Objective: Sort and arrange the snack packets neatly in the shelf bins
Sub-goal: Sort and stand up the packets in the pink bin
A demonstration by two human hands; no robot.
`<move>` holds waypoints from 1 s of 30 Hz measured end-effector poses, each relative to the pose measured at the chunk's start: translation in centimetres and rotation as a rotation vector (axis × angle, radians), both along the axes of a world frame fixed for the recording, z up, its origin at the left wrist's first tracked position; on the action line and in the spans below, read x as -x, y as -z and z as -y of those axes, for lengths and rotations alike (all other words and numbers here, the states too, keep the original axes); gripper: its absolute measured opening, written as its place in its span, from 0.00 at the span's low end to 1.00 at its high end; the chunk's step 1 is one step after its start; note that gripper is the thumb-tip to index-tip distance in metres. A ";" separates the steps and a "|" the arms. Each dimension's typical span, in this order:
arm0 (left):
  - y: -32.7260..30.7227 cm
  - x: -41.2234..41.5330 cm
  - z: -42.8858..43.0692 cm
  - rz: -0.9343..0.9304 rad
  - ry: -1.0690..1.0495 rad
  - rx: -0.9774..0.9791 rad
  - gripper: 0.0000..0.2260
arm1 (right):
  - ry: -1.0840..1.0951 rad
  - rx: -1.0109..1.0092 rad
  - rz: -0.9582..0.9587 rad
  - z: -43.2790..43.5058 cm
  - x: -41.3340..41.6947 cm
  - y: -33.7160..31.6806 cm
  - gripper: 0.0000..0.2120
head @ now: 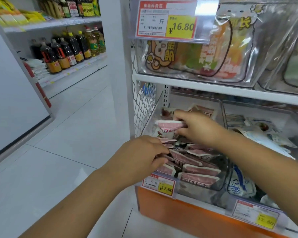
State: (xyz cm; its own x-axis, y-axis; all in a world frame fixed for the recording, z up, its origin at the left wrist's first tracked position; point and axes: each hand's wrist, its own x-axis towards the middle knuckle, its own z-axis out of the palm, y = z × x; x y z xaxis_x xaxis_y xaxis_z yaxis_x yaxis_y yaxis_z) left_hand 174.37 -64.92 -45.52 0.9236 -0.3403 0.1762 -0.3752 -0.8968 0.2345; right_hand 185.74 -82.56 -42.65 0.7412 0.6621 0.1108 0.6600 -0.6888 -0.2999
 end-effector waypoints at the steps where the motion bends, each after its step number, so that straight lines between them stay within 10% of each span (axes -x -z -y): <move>1: 0.0 -0.1 0.0 0.008 -0.015 0.013 0.15 | -0.017 0.030 0.018 -0.6 -0.3 0.7 0.14; 13: 1.1 -3.2 3.5 -0.020 -0.212 -0.022 0.28 | -0.082 0.255 -0.154 -0.7 -3.1 0.7 0.09; 18: 1.2 -4.0 3.6 -0.099 -0.168 -0.030 0.24 | 0.181 -0.190 -0.216 -0.3 -7.4 -1.7 0.11; 30: 3.0 -9.1 4.8 0.046 -0.196 0.097 0.30 | 0.261 0.398 0.068 -4.1 -11.4 2.4 0.07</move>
